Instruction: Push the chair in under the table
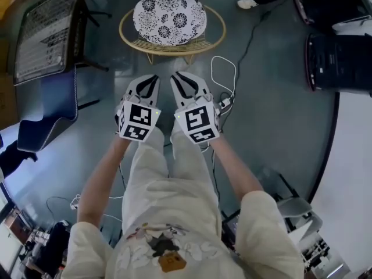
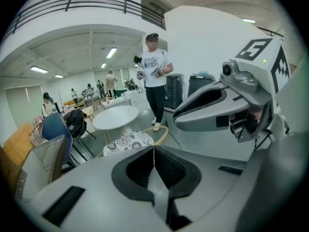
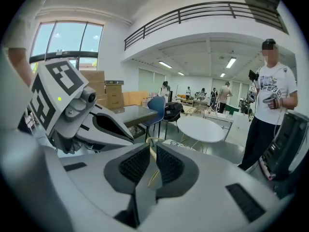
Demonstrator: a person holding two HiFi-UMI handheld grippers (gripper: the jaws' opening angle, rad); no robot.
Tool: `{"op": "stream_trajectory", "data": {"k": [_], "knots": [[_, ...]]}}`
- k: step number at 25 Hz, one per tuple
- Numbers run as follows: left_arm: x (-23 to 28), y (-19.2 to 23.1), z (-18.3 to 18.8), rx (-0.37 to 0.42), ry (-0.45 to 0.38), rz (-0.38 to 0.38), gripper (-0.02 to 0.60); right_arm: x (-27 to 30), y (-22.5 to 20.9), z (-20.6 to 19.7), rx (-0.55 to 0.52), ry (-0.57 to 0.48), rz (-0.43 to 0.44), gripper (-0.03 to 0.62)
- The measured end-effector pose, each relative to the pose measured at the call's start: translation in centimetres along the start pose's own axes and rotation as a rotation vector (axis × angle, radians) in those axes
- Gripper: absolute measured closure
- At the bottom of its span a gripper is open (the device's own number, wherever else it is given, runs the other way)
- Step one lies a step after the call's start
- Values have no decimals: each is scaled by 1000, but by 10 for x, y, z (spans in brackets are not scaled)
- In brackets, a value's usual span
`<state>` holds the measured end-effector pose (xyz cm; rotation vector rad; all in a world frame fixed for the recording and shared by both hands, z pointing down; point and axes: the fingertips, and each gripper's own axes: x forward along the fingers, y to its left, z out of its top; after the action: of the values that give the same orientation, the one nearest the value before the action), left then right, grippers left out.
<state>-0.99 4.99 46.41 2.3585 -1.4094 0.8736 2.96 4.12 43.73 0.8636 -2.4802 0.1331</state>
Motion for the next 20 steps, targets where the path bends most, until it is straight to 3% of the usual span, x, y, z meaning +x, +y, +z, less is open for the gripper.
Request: {"op": "stream_trajectory", "data": {"k": [8,20], "knots": [[-107,-10,34,-169,-107,41,572,-78,43,60,78,-71,-23,554],[-236,-26,84,-203,-243,87,574,-168,99,140,105,-157,-27,572]]}}
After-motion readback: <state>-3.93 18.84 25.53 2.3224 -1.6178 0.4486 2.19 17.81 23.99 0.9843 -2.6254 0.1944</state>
